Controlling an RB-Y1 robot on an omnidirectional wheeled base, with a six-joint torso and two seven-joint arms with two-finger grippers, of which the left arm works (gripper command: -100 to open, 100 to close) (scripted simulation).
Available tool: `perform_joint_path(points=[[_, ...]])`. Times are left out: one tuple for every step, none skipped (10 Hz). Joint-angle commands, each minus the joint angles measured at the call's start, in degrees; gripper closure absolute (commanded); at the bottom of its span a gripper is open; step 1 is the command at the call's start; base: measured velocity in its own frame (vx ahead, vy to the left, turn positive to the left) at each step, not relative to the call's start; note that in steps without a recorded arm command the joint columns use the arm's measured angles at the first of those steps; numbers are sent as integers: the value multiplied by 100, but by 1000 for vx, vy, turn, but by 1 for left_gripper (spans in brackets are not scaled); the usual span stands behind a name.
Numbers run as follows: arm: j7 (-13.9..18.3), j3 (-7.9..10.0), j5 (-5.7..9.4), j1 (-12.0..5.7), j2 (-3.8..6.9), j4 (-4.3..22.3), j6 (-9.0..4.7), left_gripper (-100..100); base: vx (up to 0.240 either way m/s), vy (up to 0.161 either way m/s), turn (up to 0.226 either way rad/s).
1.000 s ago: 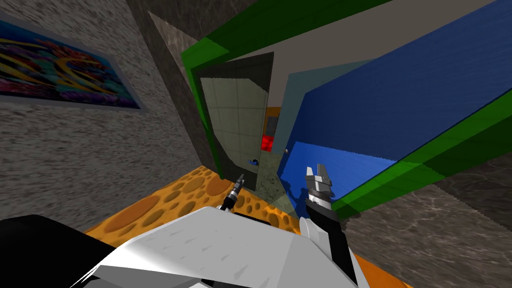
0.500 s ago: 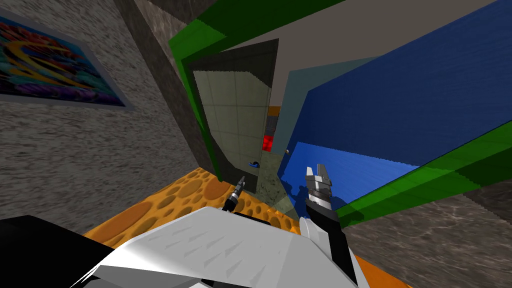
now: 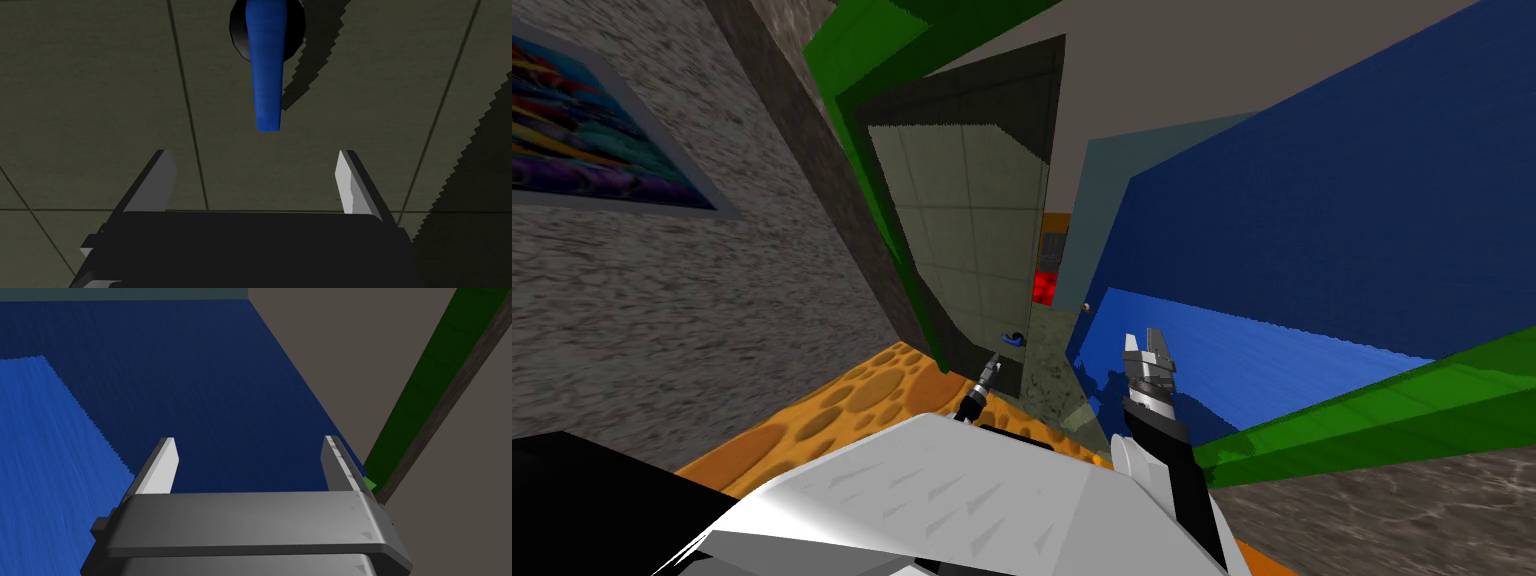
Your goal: Push the door open
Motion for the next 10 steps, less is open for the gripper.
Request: perform_joint_path(points=[[-11,42,11,-52,-11,74,-15,-100,222,-60,-42],[-15,62,16,-78,-27,108,-21,-100,212,-49,-31],[-18,81,22,-103,-49,141,-26,-100,198,-41,-21],[-22,98,26,-125,-75,170,-31,-100,194,-24,-22],[-24,112,30,-144,-101,195,-35,-100,185,-27,-22],[-27,127,34,-164,-136,220,-39,-100,211,-47,-21],[-24,116,31,-146,-113,197,-34,-100,98,-22,1],[-24,116,31,-146,-113,197,-34,100,-16,4,3],[-24,116,31,-146,-113,197,-34,100,-33,12,-14],[-24,116,31,-146,-113,197,-34,100,-25,11,-11]])
